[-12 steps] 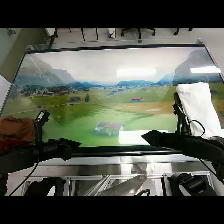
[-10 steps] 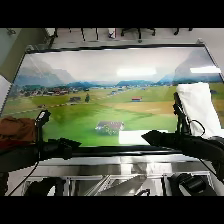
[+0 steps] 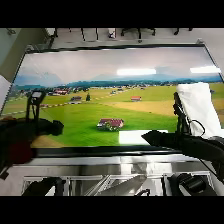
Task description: Fold the shirts.
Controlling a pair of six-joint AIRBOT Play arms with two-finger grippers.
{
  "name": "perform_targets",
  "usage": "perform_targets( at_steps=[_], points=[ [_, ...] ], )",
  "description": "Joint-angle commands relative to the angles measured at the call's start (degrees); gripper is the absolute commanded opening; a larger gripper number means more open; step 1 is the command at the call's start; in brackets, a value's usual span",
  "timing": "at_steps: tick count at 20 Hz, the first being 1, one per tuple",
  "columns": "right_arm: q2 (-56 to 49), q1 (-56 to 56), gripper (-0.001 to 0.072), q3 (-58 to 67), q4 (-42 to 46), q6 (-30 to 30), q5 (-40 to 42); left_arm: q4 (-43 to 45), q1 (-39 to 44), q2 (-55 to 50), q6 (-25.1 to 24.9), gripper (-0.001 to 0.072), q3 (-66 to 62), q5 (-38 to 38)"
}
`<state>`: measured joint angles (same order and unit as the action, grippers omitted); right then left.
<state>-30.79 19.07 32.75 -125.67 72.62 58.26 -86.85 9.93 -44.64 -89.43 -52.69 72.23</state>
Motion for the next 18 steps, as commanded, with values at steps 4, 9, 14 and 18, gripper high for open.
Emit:
perform_targets(
  at_steps=[4, 9, 14, 18],
  points=[
    [0.07, 0.04, 0.0024, -0.02, 0.00, -0.02, -0.02, 28.33, -17.07, -16.72, 8.94, 0.0705, -6.19, -0.48],
    [0.04, 0.04, 0.0023, -0.02, 0.00, -0.02, -0.02, 28.30, -31.52, -31.23, 8.94, 0.0705, -6.21, -11.67],
    [0.04, 0.04, 0.0024, -0.02, 0.00, -0.02, -0.02, 28.33, -35.89, -43.60, 8.94, 0.0705, -8.79, -17.20],
    [0.04, 0.04, 0.0024, -0.02, 0.00, -0.02, -0.02, 28.35, -35.85, -50.18, 8.92, 0.0240, -15.58, -12.52]
  ],
)
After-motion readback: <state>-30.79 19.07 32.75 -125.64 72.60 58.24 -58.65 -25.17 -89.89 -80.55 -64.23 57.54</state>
